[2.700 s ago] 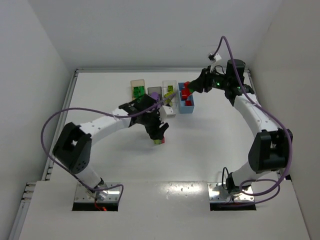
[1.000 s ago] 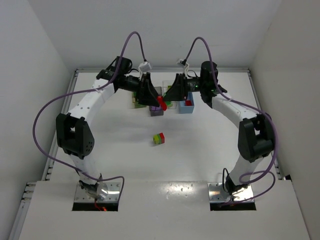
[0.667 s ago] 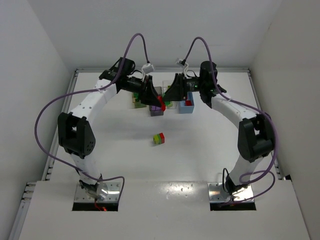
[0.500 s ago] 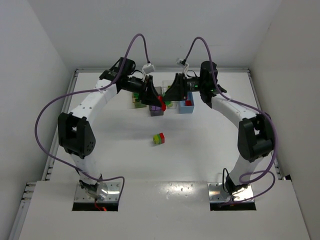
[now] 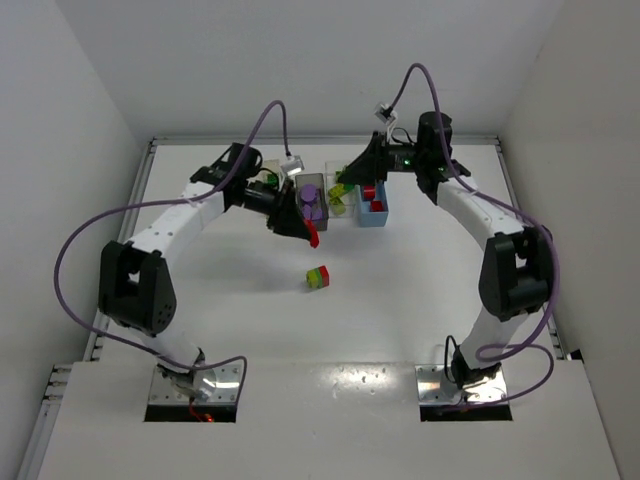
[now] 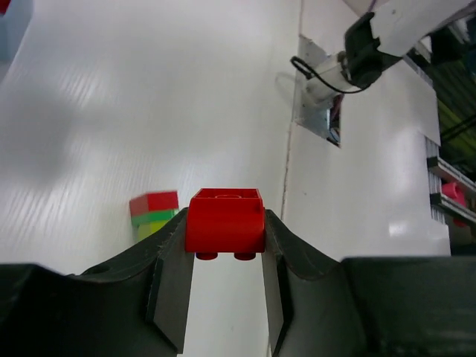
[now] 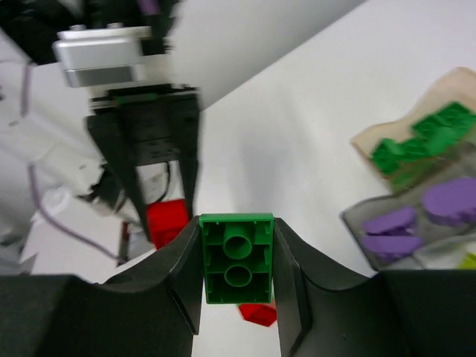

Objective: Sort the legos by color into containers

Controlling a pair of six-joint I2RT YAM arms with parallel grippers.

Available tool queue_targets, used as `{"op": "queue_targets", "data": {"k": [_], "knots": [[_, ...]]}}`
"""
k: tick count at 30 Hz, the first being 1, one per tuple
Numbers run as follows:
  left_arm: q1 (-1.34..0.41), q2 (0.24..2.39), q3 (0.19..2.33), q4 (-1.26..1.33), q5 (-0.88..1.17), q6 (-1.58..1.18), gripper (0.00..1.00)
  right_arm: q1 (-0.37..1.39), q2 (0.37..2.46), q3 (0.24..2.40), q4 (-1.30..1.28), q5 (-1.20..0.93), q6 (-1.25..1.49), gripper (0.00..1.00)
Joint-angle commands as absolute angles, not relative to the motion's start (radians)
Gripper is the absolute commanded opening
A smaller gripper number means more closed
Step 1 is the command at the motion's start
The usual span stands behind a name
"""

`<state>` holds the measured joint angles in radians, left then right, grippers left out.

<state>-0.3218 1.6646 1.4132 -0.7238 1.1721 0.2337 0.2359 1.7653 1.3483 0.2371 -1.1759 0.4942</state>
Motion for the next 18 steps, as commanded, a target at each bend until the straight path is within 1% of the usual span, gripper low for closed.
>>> {"op": "queue_targets", "data": {"k": [1, 2, 3, 4, 5, 8, 9, 12, 14, 16, 18], "knots": [[-0.255, 1.505, 1.346, -0.652, 1.079, 0.159, 0.07, 0.233, 1.756, 1.417, 0.108, -1.056, 0.310, 0.07], [-0.241, 1.465, 1.310, -0.538, 0.987, 0.100, 0.07, 0.242, 1.767, 1.446, 0.068, -0.986, 0.284, 0.07], [-0.212, 1.375, 1.228, -0.475, 0.942, 0.044, 0.07, 0.264, 1.788, 1.460, 0.023, -0.956, 0.261, 0.07], [-0.212, 1.333, 1.192, -0.421, 0.895, -0.036, 0.07, 0.274, 1.805, 1.480, 0.023, -0.928, 0.261, 0.07], [-0.212, 1.300, 1.169, -0.388, 0.808, -0.046, 0.07, 0.287, 1.824, 1.492, 0.023, -0.864, 0.279, 0.07], [-0.201, 1.229, 1.146, -0.388, 0.683, -0.095, 0.07, 0.343, 1.922, 1.572, 0.032, -0.770, 0.299, 0.07], [-0.192, 1.218, 1.146, -0.388, 0.608, -0.110, 0.07, 0.359, 1.951, 1.603, 0.032, -0.747, 0.299, 0.07], [-0.144, 1.186, 1.137, -0.388, 0.488, -0.152, 0.12, 0.413, 2.080, 1.768, 0.006, -0.674, 0.311, 0.07], [-0.095, 1.175, 1.137, -0.397, 0.465, -0.175, 0.13, 0.445, 2.146, 1.833, 0.006, -0.626, 0.321, 0.08], [-0.066, 1.166, 1.137, -0.422, 0.445, -0.175, 0.17, 0.463, 2.239, 1.926, 0.006, -0.611, 0.321, 0.08], [-0.032, 1.166, 1.137, -0.451, 0.427, -0.160, 0.17, 0.488, 2.296, 2.012, -0.003, -0.563, 0.321, 0.09]]}}
